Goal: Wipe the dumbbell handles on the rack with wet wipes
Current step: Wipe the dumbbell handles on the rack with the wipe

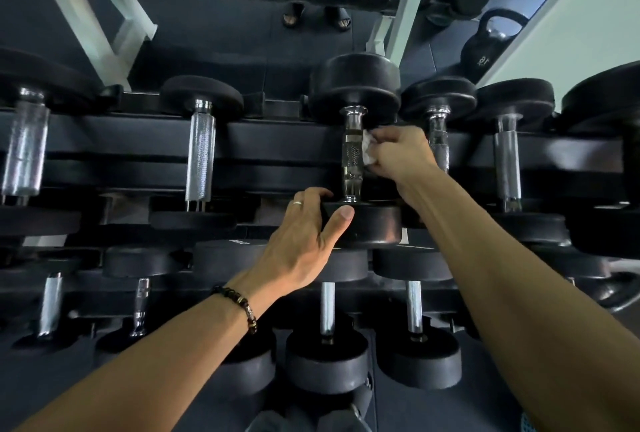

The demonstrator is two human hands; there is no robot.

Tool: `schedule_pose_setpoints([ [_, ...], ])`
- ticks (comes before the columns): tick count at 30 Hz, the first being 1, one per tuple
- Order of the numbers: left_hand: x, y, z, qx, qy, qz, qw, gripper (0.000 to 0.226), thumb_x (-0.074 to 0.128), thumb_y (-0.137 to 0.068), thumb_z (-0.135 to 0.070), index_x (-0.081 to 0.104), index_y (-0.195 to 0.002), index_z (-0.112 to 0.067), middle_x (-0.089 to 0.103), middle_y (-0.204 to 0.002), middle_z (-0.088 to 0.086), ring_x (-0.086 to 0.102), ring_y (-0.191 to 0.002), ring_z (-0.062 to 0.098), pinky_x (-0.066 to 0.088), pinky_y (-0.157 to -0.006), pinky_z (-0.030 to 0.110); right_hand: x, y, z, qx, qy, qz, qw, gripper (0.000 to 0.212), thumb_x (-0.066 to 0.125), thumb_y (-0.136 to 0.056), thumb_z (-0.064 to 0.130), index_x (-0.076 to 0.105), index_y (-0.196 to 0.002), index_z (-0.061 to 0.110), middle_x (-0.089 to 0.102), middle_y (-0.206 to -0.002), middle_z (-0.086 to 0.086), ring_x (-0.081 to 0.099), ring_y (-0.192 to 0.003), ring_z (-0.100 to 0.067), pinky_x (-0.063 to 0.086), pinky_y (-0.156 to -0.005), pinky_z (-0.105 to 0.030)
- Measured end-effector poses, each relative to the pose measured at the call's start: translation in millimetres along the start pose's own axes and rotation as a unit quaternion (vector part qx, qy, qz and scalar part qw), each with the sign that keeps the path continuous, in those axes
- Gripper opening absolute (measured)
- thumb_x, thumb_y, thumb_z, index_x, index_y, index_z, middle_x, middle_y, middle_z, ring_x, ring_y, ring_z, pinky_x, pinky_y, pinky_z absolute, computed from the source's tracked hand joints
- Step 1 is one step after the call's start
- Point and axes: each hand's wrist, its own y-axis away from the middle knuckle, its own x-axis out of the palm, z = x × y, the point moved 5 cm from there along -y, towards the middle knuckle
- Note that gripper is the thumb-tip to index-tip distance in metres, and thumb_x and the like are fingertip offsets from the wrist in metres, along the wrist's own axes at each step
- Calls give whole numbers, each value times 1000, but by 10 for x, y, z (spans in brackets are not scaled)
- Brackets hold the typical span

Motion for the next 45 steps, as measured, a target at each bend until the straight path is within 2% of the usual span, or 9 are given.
schedule_pose_setpoints([
  [7,1,5,-6,0,-1,4,1000,75,23,-81,-78,37,-132,-26,42,-125,-9,47,-113,8,47,-97,39,-16,25,-50,44,-29,10,999,15,60,-88,-8,68,-83,3,69,-66,-4,69,-59,-8,60,-67,-26],
  [11,-6,-7,6,8,-6,0,1000,82,19,-77,-84,37,-131,-26,44,-123,-8,48,-112,9,48,-96,38,118,-202,67,44,-129,-74,988,19,65,-89,3,70,-72,12,64,-64,-3,60,-64,-18,58,-76,-46],
  [15,3,8,17,0,1,10,1000,78,23,-82,-80,35,-136,-26,42,-131,-8,44,-120,9,44,-102,38,87,15,-169,75,-78,35,994,21,62,-93,9,69,-74,13,65,-71,-5,62,-66,-19,53,-67,-32],
  [20,-10,-6,-6,2,-8,9,1000,73,23,-82,-78,37,-132,-26,44,-124,-6,47,-115,11,46,-99,40,147,-324,68,81,-178,-34,980,18,61,-86,-1,64,-73,11,63,-70,-7,61,-64,-19,55,-69,-39],
  [25,-4,12,-2,0,-11,12,1000,74,22,-82,-78,35,-133,-26,42,-129,-5,48,-118,13,48,-98,43,26,-49,-269,123,118,154,973,21,49,-82,-9,66,-82,3,68,-89,-20,61,-82,-27,55,-80,-43],
  [30,-15,8,-10,1,-17,12,1000,75,22,-81,-78,35,-134,-26,43,-127,-5,49,-116,14,47,-98,42,101,-266,-23,79,-24,74,994,27,43,-85,-10,65,-87,6,70,-91,-17,69,-84,-29,59,-68,-36],
  [35,-14,17,-12,7,-9,8,1000,74,22,-82,-78,36,-132,-26,42,-126,-6,47,-118,12,47,-99,42,4,15,-138,51,245,188,950,23,45,-83,-11,58,-68,1,57,-68,-17,54,-65,-23,43,-56,-27],
  [41,-21,-8,-1,12,-7,5,1000,78,22,-80,-78,36,-135,-23,44,-126,-5,48,-117,12,47,-99,40,267,-157,118,85,-182,84,976,37,30,-82,-22,47,-64,5,54,-63,-13,60,-57,-22,55,-52,-25],
  [45,-15,11,2,17,-6,10,1000,76,20,-79,-82,37,-131,-28,43,-125,-8,47,-117,10,48,-98,41,165,189,-31,142,25,236,961,36,27,-81,-21,57,-79,-2,68,-60,-7,69,-55,-13,52,-50,-17],
])
